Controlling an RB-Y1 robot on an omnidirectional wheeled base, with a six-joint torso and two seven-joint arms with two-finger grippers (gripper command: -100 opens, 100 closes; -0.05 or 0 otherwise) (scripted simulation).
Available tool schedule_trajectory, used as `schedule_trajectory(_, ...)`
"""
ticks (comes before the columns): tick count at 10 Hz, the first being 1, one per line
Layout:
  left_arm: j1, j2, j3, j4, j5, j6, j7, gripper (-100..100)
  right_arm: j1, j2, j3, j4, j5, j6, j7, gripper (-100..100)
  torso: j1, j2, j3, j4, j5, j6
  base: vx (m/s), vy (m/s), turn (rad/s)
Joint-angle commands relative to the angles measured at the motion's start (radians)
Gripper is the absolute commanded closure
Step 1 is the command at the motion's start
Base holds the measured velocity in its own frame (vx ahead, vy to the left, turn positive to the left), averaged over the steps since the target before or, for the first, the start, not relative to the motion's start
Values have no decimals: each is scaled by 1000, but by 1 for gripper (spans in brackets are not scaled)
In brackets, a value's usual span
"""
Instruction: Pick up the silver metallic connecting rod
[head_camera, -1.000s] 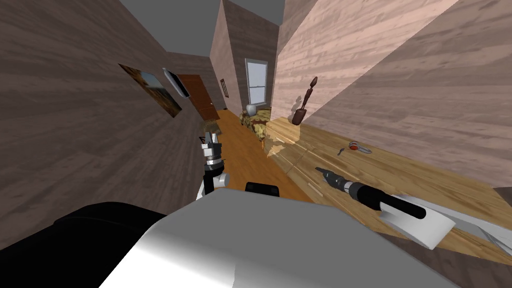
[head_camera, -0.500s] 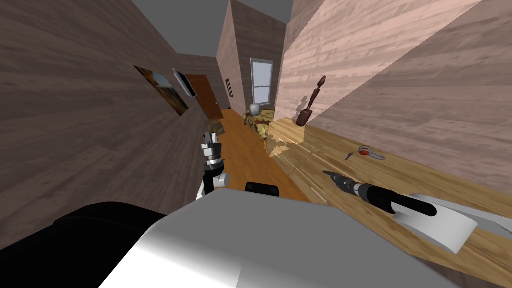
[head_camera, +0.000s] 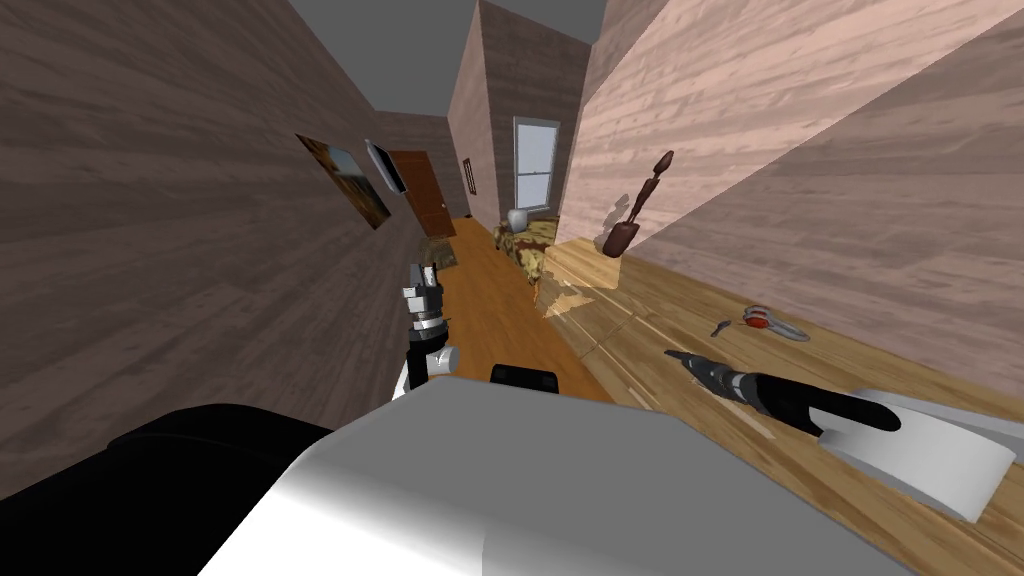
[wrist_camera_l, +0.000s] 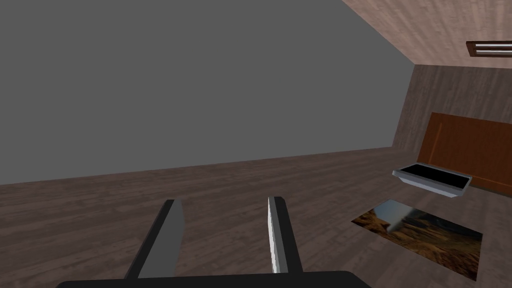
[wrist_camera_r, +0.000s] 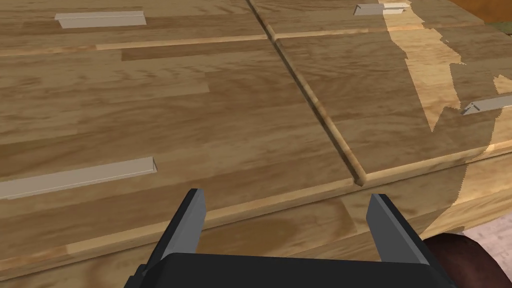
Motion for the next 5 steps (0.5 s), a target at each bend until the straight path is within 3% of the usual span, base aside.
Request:
schedule_trajectory(1, 0, 0, 0, 0, 0, 0, 0, 0, 2, -48, 20, 24, -31, 30, -6, -100, 0, 0, 0, 0, 0, 0, 60, -38, 143)
schedule_trajectory(2, 0, 0, 0, 0, 0, 0, 0, 0, 2, -48, 20, 24, -31, 30, -6, -100, -1, 0, 0, 0, 0, -1, 52, -36, 85)
schedule_trajectory(4, 0, 0, 0, 0, 0, 0, 0, 0, -13, -109, 77, 72, -82, 74, -4, -100, -1, 0, 0, 0, 0, -1, 92, -61, 176)
schedule_trajectory(5, 0, 0, 0, 0, 0, 0, 0, 0, 47, -109, 12, 72, -38, 74, -30, -100, -3, -3, -2, -1, -1, -1, 110, -74, 78)
